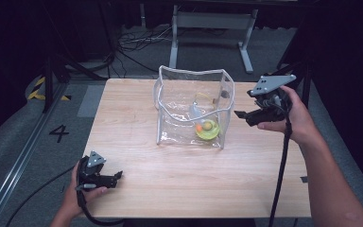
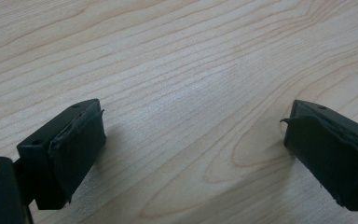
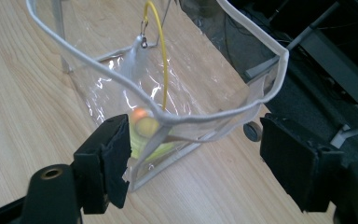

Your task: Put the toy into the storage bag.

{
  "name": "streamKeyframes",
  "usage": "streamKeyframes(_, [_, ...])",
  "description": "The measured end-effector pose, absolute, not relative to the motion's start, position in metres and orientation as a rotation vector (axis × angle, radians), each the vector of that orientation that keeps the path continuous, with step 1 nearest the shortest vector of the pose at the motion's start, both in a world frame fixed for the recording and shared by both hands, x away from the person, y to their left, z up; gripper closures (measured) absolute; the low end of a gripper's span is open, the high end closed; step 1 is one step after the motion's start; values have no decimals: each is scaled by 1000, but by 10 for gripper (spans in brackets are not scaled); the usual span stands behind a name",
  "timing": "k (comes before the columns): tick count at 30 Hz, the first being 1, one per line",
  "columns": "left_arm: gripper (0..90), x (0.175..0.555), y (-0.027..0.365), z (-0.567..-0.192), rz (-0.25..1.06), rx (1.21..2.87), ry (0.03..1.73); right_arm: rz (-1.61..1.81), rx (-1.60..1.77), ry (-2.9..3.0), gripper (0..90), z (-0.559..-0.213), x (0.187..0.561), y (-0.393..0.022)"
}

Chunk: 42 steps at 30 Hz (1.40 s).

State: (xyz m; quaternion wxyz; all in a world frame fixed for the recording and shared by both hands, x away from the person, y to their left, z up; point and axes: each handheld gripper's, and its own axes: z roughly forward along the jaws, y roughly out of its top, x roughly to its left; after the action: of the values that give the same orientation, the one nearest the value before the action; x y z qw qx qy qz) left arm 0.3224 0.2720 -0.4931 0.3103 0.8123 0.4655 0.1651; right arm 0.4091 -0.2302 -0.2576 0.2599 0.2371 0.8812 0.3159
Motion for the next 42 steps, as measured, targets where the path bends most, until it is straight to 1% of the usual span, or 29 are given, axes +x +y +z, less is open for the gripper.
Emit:
streamKeyframes(4, [55,322,272,-493,436,2145,1229,850,642,2368,245,-262,404,-236])
streamKeyframes(11, [55,322,272,-493,436,2145,1229,804,653,2354,235,-286,389,-254])
streamKeyframes(18, [55,322,272,-493,437,2144,1230,776,665,2348,227,-304,382,-263])
streamKeyframes(28, [55,322,272,-493,436,2145,1230,773,712,2359,214,-346,371,-281])
streamKeyframes(42, [55,322,272,-493,437,2145,1229,774,765,2357,197,-395,360,-301])
